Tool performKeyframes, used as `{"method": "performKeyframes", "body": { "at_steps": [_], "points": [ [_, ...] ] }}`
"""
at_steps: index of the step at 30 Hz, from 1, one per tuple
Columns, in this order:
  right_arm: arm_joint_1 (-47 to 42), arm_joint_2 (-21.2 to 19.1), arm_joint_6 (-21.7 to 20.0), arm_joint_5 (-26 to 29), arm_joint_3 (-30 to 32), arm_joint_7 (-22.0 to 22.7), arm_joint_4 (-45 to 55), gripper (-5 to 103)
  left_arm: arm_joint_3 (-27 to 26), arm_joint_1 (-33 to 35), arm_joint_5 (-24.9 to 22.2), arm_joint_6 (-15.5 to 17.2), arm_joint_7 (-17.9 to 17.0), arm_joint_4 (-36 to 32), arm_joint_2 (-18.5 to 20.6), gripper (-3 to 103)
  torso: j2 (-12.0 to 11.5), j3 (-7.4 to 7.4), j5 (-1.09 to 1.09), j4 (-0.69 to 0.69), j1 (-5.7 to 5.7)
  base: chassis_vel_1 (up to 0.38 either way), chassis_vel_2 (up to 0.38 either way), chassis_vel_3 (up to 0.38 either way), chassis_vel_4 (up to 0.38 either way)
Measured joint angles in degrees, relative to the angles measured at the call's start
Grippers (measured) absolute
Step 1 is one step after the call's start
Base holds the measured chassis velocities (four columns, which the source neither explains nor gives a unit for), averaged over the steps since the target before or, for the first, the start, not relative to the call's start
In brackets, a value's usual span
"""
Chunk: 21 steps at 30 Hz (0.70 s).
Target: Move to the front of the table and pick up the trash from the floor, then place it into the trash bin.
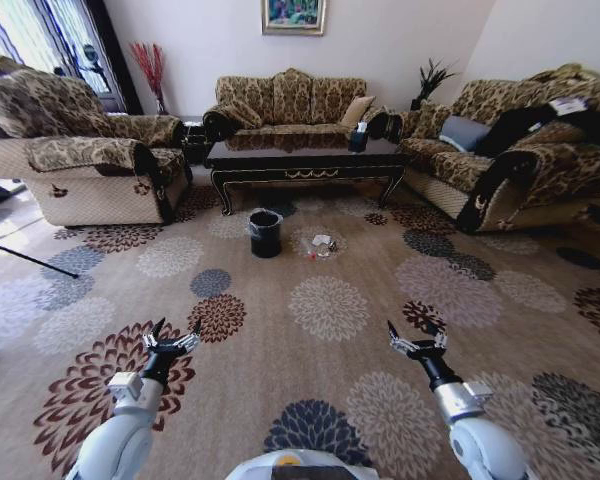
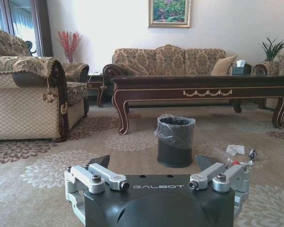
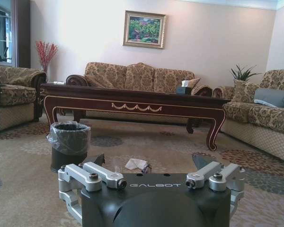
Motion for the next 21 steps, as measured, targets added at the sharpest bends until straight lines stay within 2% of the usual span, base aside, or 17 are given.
{"method": "performKeyframes", "body": {
  "at_steps": [17,21],
  "points": [
    [-0.09,1.65,1.15,-0.64,0.18,-0.43,-0.43,100,0.73,-0.63,0.01,0.17,-0.05,0.41,-0.48,100,-3.68,-2.8,0.0,0.0,-0.88,0.0,0.0,0.0,0.0],
    [-0.32,1.69,1.16,-0.91,0.26,-0.52,-0.39,100,0.81,-0.79,-0.25,0.06,-0.06,0.77,-0.45,100,-4.97,-3.94,0.0,0.0,-1.05,0.0,0.0,0.0,0.0]
  ]
}}
